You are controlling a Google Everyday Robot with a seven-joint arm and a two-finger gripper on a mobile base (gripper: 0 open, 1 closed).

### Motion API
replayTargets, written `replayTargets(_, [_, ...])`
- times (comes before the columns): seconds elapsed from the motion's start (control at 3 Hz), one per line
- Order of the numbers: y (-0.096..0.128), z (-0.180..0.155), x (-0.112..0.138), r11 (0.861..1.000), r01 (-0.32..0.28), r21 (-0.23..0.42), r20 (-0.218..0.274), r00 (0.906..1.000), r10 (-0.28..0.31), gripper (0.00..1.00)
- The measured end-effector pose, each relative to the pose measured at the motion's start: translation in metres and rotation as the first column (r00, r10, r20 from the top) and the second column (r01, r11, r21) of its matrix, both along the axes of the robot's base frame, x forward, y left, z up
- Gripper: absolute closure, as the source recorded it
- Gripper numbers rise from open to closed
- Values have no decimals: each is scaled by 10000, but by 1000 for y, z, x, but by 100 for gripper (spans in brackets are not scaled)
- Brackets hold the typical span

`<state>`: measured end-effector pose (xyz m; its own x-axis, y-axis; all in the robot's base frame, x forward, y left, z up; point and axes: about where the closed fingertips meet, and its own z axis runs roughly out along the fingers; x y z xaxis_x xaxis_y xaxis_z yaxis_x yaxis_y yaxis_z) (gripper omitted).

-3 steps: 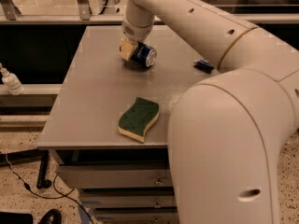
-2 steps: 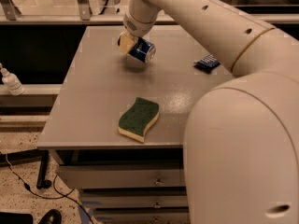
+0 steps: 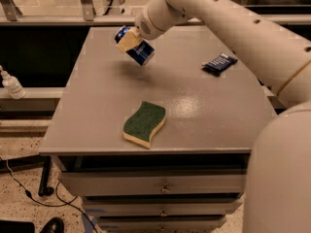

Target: Place pepsi can upright

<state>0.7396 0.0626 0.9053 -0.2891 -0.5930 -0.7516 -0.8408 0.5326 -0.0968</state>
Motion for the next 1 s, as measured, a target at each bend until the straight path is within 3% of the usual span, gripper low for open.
replayTargets(0.33, [1, 8, -10, 9842, -458, 1712, 871, 9957, 312, 100])
replayTargets(0.67, [-13, 15, -14, 9436, -720, 3232, 1869, 9823, 110, 100])
replayTargets(1.0, [-35, 18, -21, 8946, -1117, 4327, 2672, 9636, -89, 100])
